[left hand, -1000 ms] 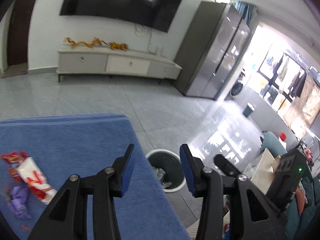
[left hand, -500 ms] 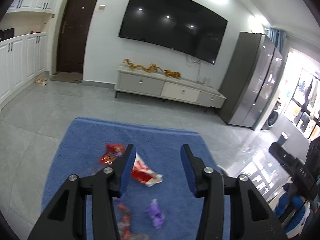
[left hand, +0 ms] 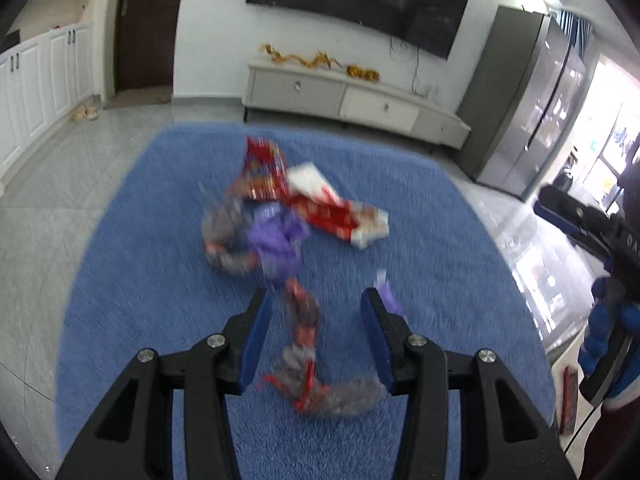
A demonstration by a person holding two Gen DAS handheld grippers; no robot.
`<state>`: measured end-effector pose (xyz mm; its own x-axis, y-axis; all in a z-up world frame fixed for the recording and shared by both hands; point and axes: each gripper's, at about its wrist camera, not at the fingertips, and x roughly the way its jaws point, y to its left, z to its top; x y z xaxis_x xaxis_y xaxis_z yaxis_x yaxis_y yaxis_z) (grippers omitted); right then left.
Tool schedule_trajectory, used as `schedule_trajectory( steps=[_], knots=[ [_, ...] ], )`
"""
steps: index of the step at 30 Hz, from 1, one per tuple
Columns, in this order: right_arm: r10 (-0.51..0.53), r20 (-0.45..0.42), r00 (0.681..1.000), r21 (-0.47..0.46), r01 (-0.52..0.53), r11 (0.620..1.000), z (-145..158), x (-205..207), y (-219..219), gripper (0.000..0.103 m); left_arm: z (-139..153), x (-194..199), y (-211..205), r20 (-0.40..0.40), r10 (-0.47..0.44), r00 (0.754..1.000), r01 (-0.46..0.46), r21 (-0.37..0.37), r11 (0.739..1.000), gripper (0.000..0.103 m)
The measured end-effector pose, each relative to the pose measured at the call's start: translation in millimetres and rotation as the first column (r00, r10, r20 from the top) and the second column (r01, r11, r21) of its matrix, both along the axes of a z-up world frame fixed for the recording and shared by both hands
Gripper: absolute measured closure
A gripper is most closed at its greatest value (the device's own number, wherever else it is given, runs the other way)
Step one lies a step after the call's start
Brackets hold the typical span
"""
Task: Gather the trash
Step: 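Grasp a red-clear plastic wrapper with the left tool while the right grasps a purple wrapper, then carry both wrappers over the bin and open both tools to drop them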
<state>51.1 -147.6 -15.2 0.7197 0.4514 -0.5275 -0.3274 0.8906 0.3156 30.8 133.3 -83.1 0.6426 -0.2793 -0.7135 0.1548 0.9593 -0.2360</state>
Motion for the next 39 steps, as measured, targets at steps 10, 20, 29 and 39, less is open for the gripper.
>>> schedule_trajectory(
  steps=[10,20,29,39],
  knots=[
    [0.162,-0.161,0.974,-0.046,-0.171,0.984,-60.1,17.4,51.8,0.045,-45.9,5.5,-4.3,-0.090,-0.038,0.995,0.034,-0.051,0.998,0.059],
    [0.243,-0.302,0.922,-0.050,-0.269,0.962,-113.1,31.2,84.7,0.045,-64.6,10.7,-10.7,-0.097,-0.064,0.993,0.062,-0.029,0.998,0.072],
    [0.294,-0.347,0.890,0.024,-0.305,0.952,-129.7,37.2,91.4,0.051,-66.6,7.2,-4.2,-0.088,-0.050,0.995,0.047,-0.035,0.998,0.086],
    [0.345,-0.333,0.877,0.048,-0.350,0.936,-129.1,29.7,102.0,0.076,-53.4,-9.7,2.1,-0.076,-0.012,0.997,0.009,-0.030,0.999,0.089]
  ],
)
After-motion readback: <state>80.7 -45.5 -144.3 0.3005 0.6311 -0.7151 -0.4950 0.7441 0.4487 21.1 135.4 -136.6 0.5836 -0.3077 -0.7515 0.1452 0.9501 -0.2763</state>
